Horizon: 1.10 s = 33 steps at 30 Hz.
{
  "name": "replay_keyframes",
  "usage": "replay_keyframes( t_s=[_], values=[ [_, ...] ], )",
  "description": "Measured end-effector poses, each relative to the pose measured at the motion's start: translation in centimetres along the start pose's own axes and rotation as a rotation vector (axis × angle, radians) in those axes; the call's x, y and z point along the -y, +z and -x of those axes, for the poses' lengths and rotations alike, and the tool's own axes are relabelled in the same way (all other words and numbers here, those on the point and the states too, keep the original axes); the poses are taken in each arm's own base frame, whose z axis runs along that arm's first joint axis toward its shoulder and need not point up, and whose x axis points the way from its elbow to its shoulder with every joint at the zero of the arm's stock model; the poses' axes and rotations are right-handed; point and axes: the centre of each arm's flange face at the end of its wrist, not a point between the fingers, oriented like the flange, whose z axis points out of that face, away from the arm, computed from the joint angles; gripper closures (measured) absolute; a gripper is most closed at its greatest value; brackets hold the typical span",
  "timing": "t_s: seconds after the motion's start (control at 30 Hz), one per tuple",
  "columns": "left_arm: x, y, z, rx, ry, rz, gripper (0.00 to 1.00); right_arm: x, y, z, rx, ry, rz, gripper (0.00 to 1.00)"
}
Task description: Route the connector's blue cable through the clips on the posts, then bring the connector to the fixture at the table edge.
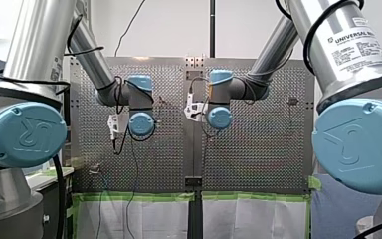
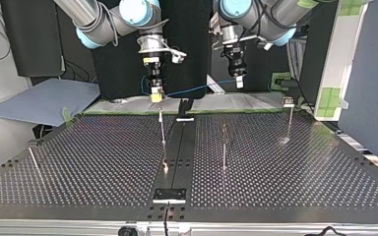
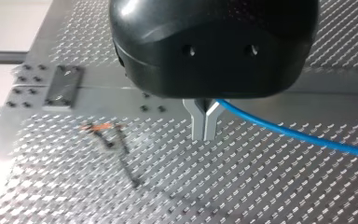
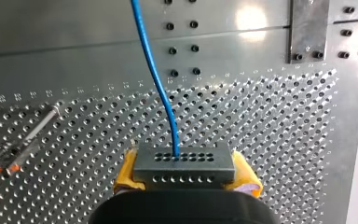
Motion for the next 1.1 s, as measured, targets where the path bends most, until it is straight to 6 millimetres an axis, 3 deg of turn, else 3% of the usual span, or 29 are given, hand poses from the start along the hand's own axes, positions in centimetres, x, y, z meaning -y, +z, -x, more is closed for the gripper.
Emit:
replay_keyframes(
  t_s=[0.33,1.1],
  values=[
    [0.9,3.3,2.4,0.048,0.002,0.028,0.99,-1.7,1.8,-0.8,0.035,-0.009,0.022,1.00],
    [2.1,9.9,6.5,0.099,0.002,-0.034,0.99,-3.0,6.2,-3.1,0.074,-0.002,-0.024,1.00]
  ],
)
